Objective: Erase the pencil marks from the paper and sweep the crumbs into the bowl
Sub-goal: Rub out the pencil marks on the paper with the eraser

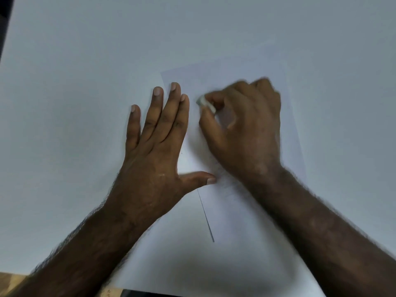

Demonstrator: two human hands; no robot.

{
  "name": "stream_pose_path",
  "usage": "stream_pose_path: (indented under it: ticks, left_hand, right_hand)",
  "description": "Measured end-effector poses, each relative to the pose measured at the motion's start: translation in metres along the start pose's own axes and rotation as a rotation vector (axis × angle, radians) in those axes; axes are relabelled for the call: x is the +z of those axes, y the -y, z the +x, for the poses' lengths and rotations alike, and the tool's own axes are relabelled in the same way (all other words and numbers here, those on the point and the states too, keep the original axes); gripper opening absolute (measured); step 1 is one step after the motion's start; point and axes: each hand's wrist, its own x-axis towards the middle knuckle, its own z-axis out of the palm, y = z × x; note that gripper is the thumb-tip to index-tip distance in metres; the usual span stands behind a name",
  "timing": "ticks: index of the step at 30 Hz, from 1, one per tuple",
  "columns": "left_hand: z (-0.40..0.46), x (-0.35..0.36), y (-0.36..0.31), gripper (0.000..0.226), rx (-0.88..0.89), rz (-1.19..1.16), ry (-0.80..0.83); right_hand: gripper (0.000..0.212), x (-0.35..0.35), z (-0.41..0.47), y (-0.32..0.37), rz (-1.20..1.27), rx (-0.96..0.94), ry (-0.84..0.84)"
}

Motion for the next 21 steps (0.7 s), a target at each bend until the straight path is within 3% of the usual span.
stream_pose_path:
  ticks: [4,11,21]
  left_hand:
    - [0.0,0.0,-0.001,0.124,-0.002,-0.003,-0.016]
    - [0.002,0.0,0.002,0.126,0.004,0.02,0.015]
    - [0.001,0.001,0.001,0.126,0.007,0.028,-0.009]
  right_hand:
    - [0.013,-0.008,-0.025,0.008,0.017,-0.029,0.086]
    - [0.016,0.01,0.032,-0.001,-0.014,0.047,-0.024]
    - [0.012,-0.034,-0.062,-0.02,0.012,0.019,0.15]
